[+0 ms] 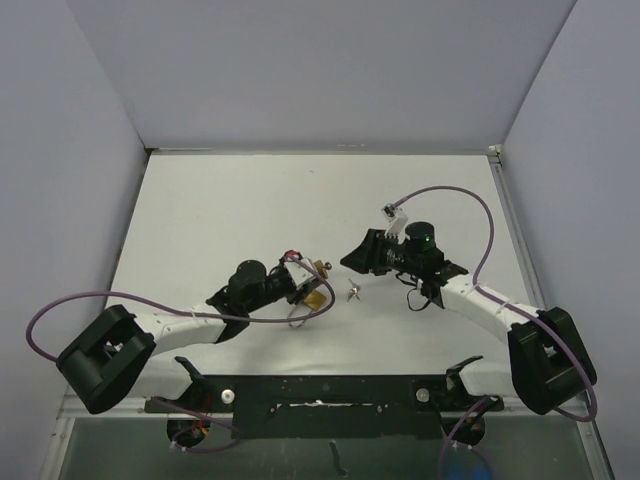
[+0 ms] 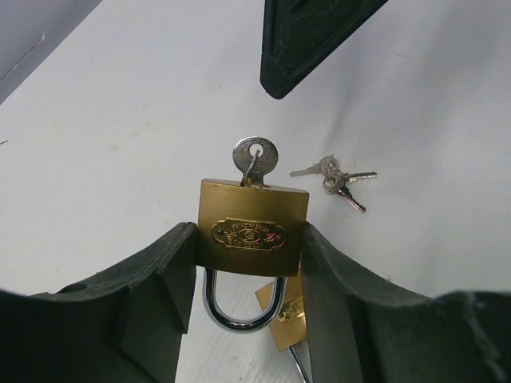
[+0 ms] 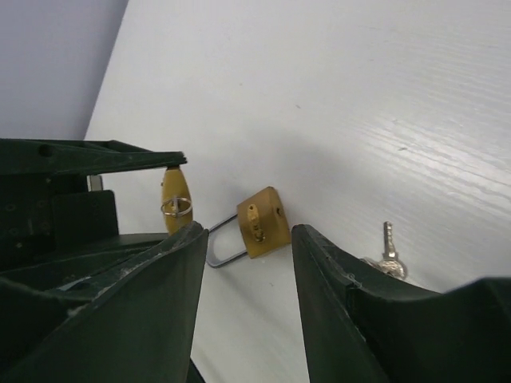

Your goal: Unlock with the key

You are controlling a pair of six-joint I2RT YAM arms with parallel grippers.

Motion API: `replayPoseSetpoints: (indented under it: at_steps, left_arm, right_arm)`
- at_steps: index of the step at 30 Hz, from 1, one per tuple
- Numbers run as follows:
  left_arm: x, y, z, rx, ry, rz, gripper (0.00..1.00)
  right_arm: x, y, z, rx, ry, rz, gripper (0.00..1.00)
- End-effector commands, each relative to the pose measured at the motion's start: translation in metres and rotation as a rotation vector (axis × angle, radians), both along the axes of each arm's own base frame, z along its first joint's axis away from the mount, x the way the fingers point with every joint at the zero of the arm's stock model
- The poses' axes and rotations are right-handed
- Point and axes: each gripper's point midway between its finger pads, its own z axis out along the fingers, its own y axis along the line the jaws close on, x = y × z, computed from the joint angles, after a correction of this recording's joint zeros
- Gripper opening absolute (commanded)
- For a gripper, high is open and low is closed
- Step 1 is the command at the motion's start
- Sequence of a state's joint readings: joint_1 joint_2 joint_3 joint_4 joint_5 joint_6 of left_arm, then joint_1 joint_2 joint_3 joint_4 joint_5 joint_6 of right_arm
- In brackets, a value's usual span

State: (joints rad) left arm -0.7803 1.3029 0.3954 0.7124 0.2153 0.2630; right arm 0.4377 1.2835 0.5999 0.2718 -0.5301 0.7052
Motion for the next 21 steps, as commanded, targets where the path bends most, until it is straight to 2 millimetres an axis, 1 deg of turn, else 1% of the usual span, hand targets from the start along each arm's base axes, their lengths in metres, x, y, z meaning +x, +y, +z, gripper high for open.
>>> replayPoseSetpoints:
  at_steps: [1, 11, 16, 21]
  left_arm:
    - [0.011, -0.016, 0.054, -0.117, -0.060, 0.002, 0.00]
    - [0.019, -0.028, 0.048, -0.078, 0.063, 0.009, 0.00]
    - [0.018, -0.033, 0.046, -0.074, 0.087, -0.010, 0.00]
    - [0.017, -0.036, 0.044, -0.061, 0.099, -0.025, 0.00]
  right_arm:
    - [0.022, -0.017, 0.014, -0.133, -0.096, -0.109, 0.48]
    - [0.037, -0.046, 0.005, -0.365, -0.138, -0.237, 0.50]
    - [0.039, -0.052, 0.005, -0.416, -0.194, -0.245, 0.50]
    - [0.040, -0.049, 0.008, -0.451, -0.217, -0.229, 0.50]
